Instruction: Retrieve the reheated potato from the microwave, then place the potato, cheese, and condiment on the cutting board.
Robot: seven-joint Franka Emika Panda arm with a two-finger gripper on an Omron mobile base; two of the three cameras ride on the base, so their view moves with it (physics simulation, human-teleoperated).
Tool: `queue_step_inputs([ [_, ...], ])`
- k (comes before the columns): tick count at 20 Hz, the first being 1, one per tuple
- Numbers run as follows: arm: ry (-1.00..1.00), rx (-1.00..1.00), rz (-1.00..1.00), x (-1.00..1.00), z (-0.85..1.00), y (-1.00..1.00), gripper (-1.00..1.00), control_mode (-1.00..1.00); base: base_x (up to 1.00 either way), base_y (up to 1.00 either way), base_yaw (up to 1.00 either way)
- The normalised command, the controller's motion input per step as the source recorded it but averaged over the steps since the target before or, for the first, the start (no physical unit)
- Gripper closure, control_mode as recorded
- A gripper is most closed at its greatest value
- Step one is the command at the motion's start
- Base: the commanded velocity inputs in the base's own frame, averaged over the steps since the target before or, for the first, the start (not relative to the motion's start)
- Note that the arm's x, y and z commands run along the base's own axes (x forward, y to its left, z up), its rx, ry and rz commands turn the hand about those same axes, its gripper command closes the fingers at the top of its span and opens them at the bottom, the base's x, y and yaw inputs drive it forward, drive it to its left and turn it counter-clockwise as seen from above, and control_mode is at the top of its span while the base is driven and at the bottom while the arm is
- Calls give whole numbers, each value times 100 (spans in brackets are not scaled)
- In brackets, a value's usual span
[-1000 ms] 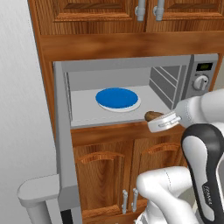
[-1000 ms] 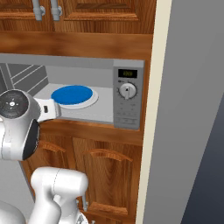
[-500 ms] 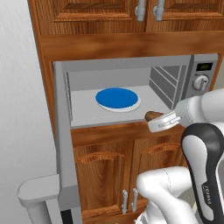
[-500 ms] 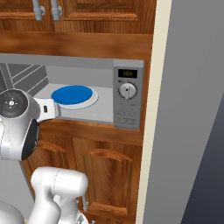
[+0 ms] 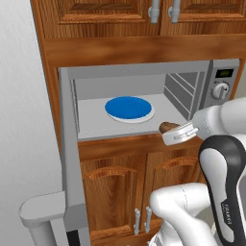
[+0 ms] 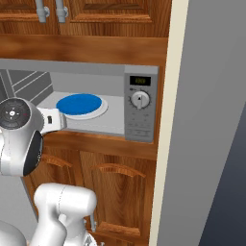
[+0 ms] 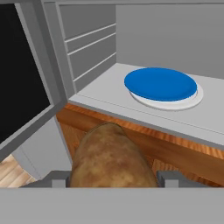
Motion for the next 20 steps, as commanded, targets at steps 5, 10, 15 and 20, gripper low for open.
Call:
queue_step_inputs([
  [5,0,0,0,0,0,0,100,-100,0,0,0],
  [10,0,0,0,0,0,0,100,-100,0,0,0],
  [15,0,0,0,0,0,0,100,100,0,0,0],
  [20,0,0,0,0,0,0,100,100,0,0,0],
])
